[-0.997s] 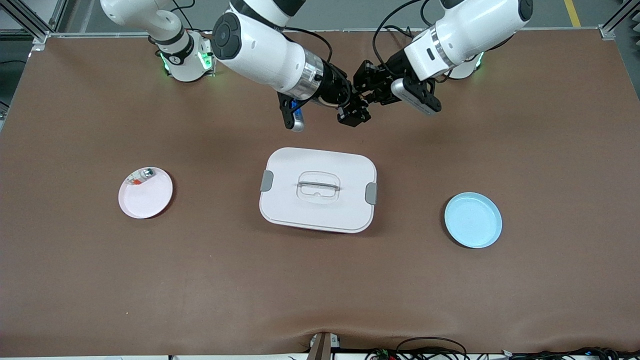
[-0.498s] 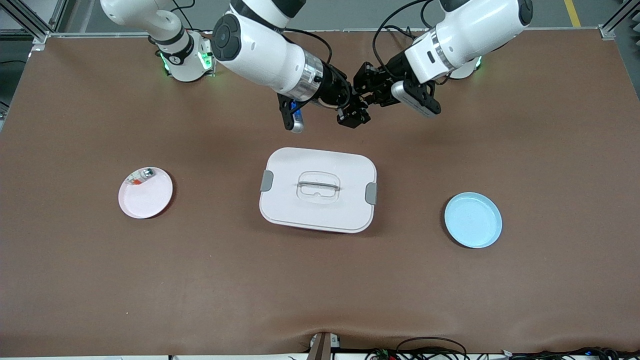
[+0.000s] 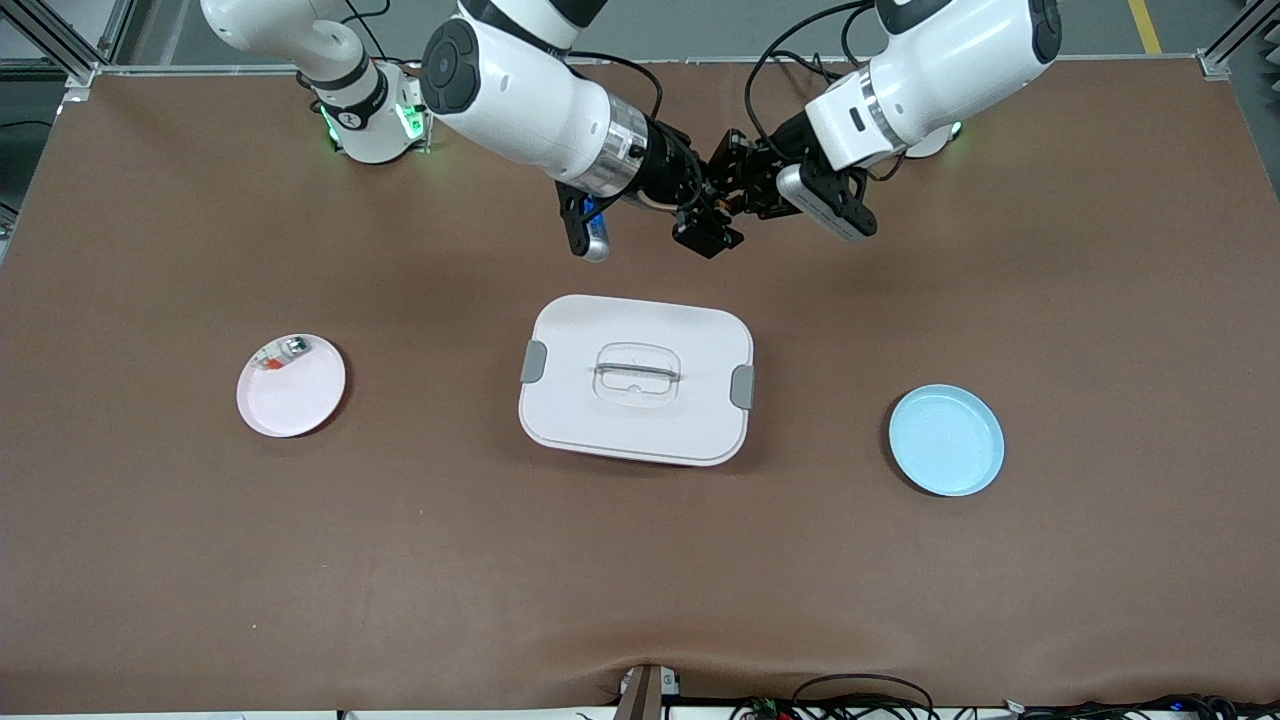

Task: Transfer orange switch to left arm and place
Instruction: 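Grasp the switch with the left gripper and open the right gripper, then carry the switch to the blue plate while the right gripper withdraws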

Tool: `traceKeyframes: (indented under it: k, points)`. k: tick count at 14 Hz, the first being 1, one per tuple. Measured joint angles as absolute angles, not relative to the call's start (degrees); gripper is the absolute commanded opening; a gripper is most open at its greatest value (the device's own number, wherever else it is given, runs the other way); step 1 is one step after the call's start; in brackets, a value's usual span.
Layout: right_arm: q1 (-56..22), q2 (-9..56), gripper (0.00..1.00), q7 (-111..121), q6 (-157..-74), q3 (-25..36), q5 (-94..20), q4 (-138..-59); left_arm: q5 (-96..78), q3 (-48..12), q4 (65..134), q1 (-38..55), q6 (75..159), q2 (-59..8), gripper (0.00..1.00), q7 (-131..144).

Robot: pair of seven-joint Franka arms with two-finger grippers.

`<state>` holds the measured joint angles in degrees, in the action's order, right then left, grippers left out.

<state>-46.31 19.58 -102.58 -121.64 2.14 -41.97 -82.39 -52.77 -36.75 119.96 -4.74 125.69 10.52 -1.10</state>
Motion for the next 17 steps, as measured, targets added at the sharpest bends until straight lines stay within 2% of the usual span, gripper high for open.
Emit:
traceKeyframes:
  k: [8, 13, 17]
  points:
    - [-46.1, 19.53, 1.0, -102.65, -120.89, 2.87, -41.97, -81.04, -40.09, -36.7, 120.01, -13.0, 123.48, 10.12, 0.0, -10.76]
    - [-43.87, 17.69, 1.0, -102.55, -115.11, 3.58, -41.92, -80.05, -30.27, -36.61, 120.15, -22.52, 117.89, 6.84, 0.0, -28.73]
    - [-40.9, 13.68, 1.0, -99.85, -106.95, 3.67, -39.06, -79.94, -19.03, -36.56, 119.88, -28.38, 117.33, 0.55, 0.0, -42.42]
